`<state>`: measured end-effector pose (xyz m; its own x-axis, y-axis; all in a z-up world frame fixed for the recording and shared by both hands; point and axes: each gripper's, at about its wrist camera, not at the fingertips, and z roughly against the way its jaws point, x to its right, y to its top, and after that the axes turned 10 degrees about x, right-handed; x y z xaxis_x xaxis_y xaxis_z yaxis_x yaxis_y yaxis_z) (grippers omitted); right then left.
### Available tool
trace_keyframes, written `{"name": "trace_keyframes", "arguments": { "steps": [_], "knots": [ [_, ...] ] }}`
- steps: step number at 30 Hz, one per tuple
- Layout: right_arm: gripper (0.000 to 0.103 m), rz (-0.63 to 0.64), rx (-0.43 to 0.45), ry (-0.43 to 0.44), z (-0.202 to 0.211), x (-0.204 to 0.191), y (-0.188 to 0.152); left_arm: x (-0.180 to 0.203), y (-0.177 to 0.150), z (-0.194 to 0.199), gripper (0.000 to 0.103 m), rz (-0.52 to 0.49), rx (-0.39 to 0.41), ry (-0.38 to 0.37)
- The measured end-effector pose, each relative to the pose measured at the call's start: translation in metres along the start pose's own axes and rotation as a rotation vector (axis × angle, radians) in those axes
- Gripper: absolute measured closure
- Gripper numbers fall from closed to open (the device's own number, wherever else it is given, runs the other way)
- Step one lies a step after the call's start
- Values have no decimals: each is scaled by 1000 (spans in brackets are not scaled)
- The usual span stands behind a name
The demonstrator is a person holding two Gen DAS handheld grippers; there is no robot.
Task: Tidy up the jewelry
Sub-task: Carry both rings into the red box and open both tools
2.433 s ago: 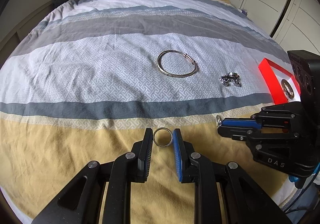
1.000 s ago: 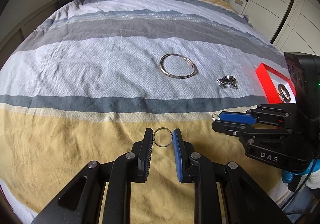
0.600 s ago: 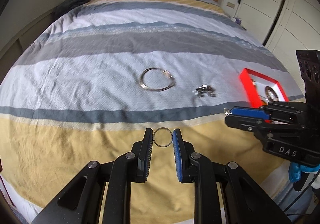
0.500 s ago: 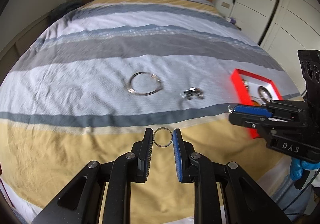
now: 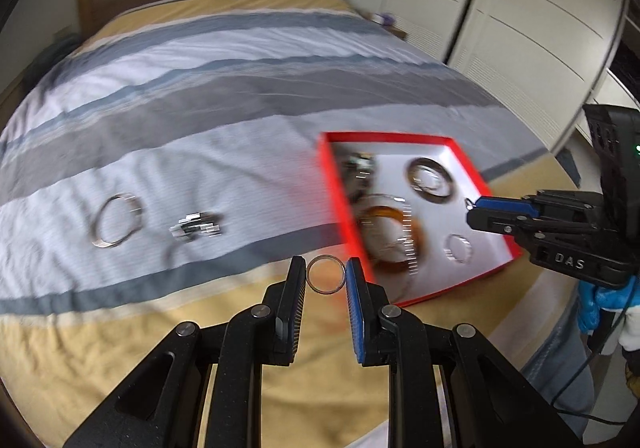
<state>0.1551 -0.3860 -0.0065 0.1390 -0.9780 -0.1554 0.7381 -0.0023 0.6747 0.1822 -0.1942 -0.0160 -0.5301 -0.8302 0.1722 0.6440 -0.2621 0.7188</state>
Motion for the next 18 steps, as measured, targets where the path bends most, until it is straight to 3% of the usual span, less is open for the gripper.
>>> {"name": "trace_keyframes", "arguments": {
  "steps": [7, 18],
  "knots": [
    [86, -14, -80, -9, -21, 41, -23, 51, 2, -50, 83, -77, -76, -76],
    [86, 59, -178, 51, -49, 55, -40, 90, -11, -100, 83, -129, -186, -126]
  ]
}}
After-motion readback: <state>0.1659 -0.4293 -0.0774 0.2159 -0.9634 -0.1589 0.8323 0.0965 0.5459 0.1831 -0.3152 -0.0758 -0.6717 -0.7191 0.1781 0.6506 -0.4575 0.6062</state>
